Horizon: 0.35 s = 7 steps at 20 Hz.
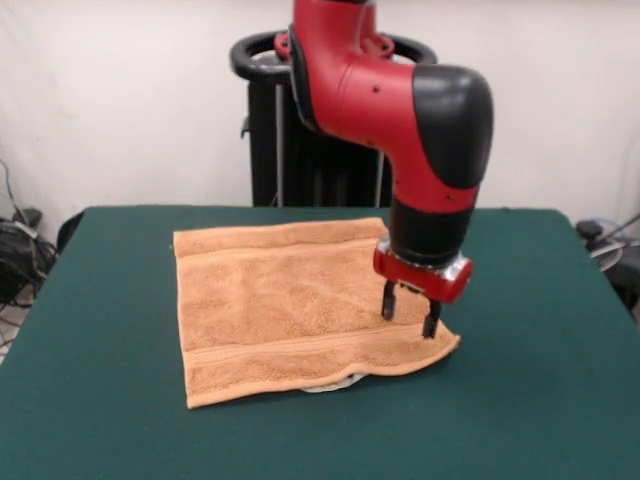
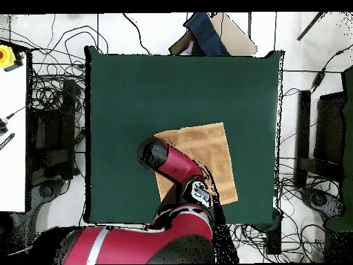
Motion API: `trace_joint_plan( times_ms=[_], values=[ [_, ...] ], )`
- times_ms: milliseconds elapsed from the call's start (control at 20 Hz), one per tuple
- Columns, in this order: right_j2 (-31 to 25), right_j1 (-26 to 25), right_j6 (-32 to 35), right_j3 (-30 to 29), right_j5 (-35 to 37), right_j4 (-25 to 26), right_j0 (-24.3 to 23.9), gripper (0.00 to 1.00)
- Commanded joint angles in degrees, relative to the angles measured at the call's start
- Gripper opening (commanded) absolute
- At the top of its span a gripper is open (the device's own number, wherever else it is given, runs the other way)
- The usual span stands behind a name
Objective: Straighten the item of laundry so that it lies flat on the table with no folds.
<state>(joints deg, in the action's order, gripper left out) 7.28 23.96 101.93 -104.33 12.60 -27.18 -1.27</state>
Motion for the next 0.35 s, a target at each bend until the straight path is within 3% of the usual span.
trace_joint_plan(
  times_ms=[50, 200, 350],
  values=[
    [11.43, 11.89, 5.57, -1.99, 11.19, 6.29, 0.77, 1.00],
    [13.42, 19.44, 1.40, -6.24, 13.87, 11.52, -2.11, 1.00],
    [12.04, 26.13, -5.44, -9.69, 15.95, 17.29, -8.21, 1.00]
  ],
)
